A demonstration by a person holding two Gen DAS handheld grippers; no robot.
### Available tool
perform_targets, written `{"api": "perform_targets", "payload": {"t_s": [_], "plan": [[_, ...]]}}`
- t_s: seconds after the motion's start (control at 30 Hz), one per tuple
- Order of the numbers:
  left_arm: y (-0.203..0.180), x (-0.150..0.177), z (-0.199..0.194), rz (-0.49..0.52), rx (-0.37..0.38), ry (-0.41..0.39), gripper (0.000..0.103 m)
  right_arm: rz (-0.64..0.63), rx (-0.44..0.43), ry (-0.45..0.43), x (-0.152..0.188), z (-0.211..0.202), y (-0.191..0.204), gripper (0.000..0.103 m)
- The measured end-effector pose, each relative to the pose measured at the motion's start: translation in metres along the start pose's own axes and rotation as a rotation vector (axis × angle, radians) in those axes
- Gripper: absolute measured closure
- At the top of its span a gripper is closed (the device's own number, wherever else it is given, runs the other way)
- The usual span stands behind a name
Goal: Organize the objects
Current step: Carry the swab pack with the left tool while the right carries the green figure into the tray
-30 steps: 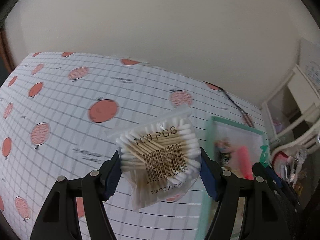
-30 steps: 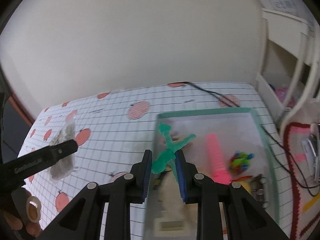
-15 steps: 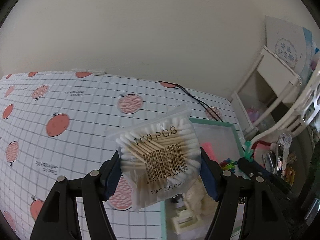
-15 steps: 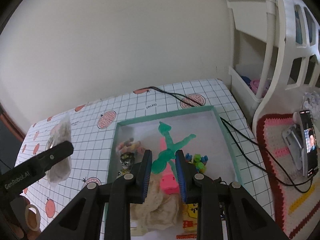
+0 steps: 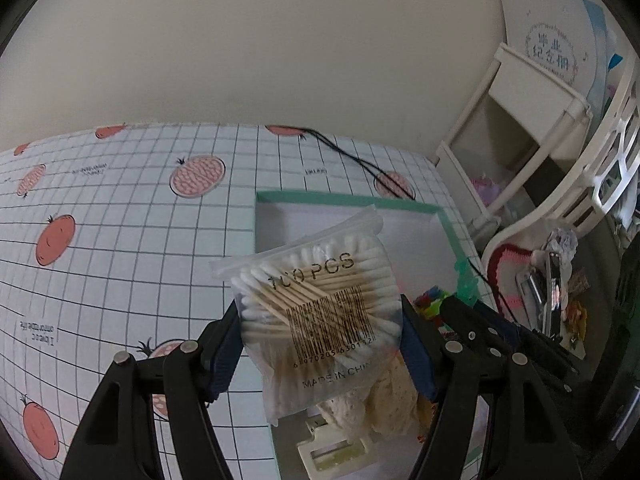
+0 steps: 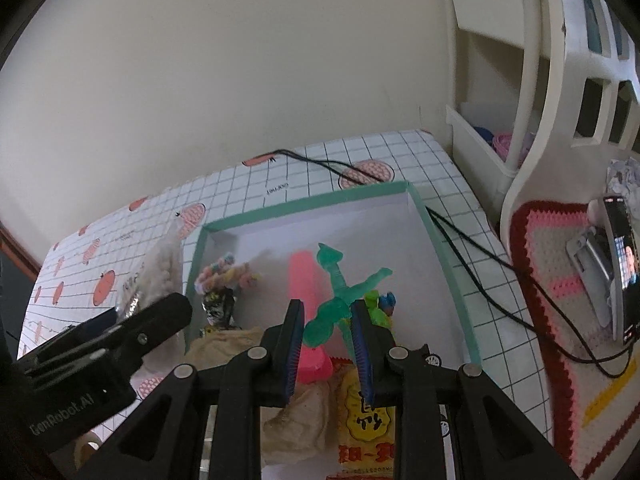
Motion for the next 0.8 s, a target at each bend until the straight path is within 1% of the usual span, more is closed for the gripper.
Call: {"api": "perform_targets", "payload": {"t_s": [0.27, 0.5, 0.67, 0.8], "plan": [[-0.002, 0.009, 0.011, -0.008, 0.008, 0.039, 0.031, -0.003, 0.011, 0.033, 0.007, 0.009, -0.002, 0.077], [0.000, 0.017, 0.021, -0.016, 0.007, 0.072, 0.031, -0.008, 0.021, 0.029, 0.008, 0.009, -0.003, 0.077], [0.001, 0.020, 0.025, -0.031, 0.009, 0.080, 0.031, -0.007, 0.026, 0.027, 0.007, 0.010, -0.003, 0.077], [0.001, 0.023, 0.026, -0.019, -0.004, 0.086, 0.031, 0.002, 0.022, 0.042, 0.009, 0.014, -0.004, 0.077]]}}
Point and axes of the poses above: each gripper's, at about its wrist camera, not at the fingertips, and z roughly the way its jaws point, y to its left, x to its underside, the point moved 7 cm from there along z, roughly the way its jaws point, and after that the axes turned 1 degree about x, right-handed, at the moved point
